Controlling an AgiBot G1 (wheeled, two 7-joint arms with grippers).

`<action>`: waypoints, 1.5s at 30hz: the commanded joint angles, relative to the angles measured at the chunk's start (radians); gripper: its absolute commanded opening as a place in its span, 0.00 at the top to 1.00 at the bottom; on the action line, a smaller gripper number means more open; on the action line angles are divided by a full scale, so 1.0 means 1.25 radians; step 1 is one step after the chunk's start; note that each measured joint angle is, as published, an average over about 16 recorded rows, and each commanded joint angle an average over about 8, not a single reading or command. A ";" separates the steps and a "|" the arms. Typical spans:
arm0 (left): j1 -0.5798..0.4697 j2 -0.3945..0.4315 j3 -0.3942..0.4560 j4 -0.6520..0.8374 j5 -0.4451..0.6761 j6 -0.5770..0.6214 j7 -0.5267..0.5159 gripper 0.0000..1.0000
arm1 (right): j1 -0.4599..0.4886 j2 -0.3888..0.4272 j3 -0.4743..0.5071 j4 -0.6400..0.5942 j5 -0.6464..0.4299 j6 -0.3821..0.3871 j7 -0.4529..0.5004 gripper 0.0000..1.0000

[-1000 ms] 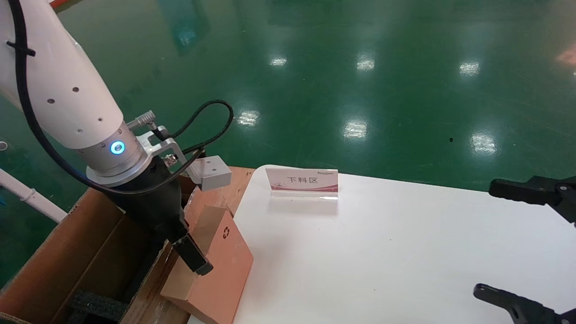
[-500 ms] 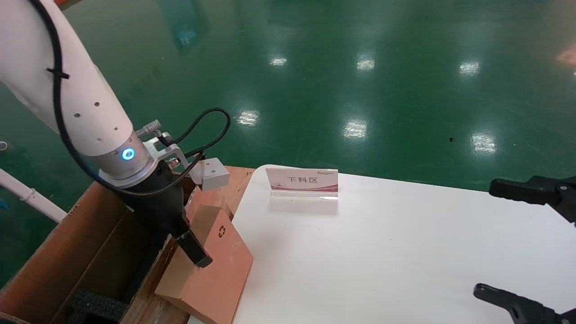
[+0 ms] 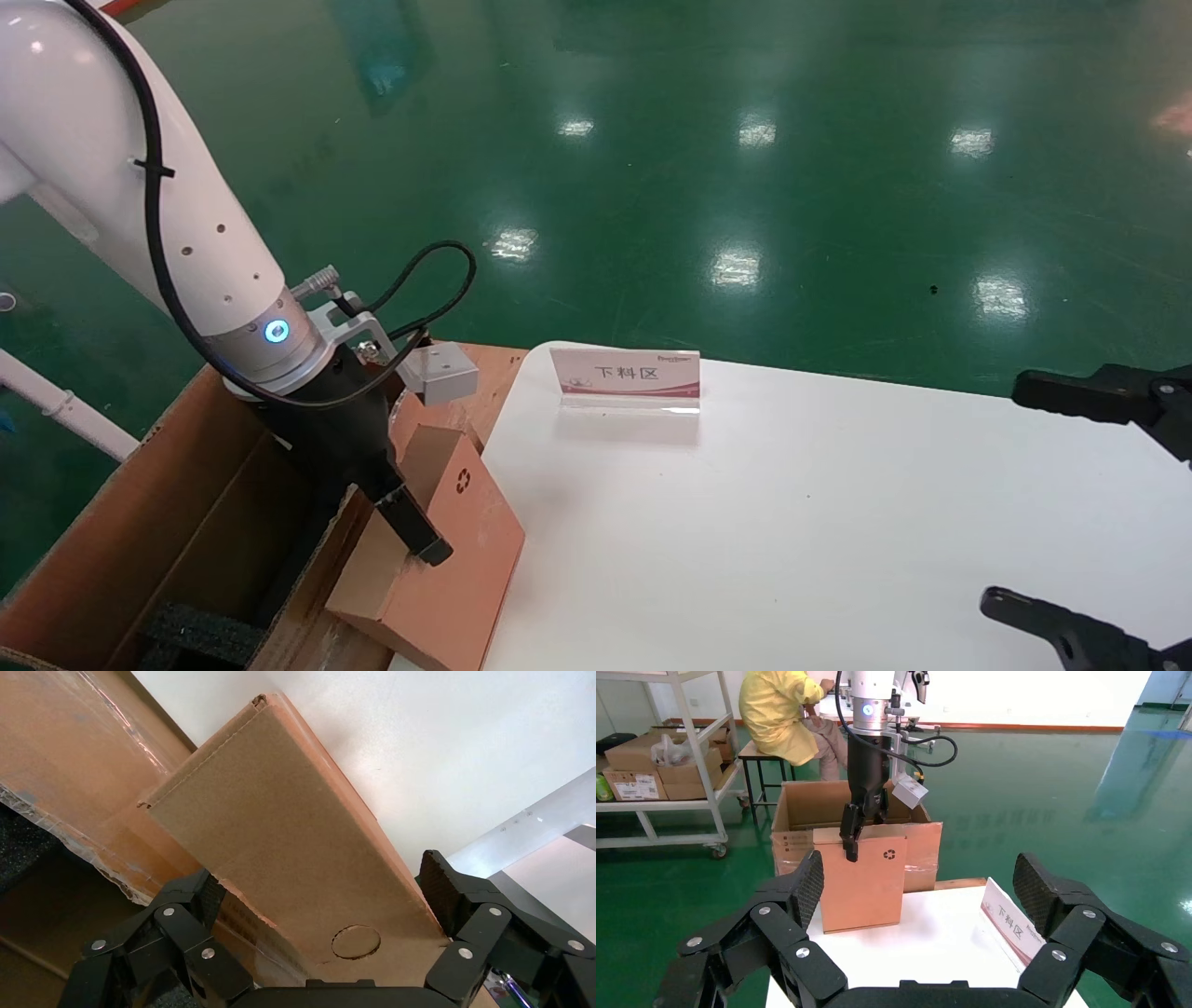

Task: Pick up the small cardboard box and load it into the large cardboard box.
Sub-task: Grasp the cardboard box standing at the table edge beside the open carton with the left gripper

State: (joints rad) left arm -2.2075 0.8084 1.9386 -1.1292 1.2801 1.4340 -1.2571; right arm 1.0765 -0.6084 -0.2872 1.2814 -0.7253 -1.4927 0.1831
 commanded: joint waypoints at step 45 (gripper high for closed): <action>-0.012 -0.004 -0.007 -0.006 0.004 -0.005 -0.004 1.00 | 0.000 0.000 0.000 0.000 0.000 0.000 0.000 1.00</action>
State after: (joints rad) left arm -2.2381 0.7938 1.9211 -1.1390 1.2787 1.4252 -1.2598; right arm 1.0767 -0.6083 -0.2875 1.2810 -0.7250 -1.4927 0.1829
